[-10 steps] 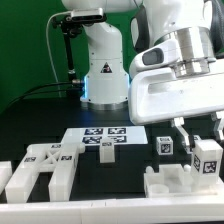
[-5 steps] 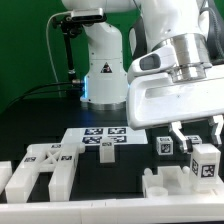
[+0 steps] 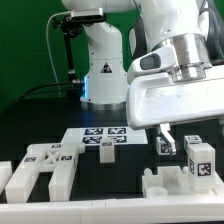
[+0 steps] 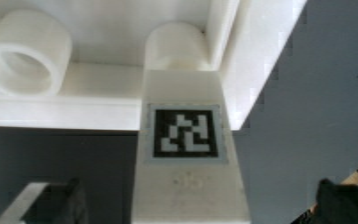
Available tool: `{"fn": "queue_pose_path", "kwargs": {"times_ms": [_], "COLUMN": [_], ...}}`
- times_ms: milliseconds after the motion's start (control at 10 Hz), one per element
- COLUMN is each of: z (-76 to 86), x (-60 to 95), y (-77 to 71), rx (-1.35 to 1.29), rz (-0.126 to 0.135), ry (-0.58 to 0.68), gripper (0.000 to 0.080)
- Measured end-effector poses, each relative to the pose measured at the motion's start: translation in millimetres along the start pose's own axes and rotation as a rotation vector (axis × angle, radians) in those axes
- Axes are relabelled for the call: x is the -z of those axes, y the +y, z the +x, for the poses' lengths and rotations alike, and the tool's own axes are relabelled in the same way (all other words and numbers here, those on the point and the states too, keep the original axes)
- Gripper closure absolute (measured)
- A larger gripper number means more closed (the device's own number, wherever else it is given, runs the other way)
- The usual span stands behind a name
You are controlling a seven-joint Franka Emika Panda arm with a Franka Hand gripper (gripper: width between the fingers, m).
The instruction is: Assemble chair
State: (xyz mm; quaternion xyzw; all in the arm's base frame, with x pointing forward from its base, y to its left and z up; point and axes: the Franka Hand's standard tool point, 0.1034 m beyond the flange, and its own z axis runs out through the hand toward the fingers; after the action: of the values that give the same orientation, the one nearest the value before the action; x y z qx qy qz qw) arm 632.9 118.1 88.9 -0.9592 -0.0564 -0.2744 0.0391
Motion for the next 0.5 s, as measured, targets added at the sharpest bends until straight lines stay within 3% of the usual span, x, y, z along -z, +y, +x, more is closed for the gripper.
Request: {"fn": "queue_pose_path", "kwargs": {"times_ms": [300, 500], "z": [0.0, 6.3], "x": [-0.2, -2.3], "y": [0.1, -0.4], "rx": [0.007, -0.021], "rz": [0.000, 0.004], "ry": [-0.002, -0.102], "gripper": [0.0150, 0.0150]}}
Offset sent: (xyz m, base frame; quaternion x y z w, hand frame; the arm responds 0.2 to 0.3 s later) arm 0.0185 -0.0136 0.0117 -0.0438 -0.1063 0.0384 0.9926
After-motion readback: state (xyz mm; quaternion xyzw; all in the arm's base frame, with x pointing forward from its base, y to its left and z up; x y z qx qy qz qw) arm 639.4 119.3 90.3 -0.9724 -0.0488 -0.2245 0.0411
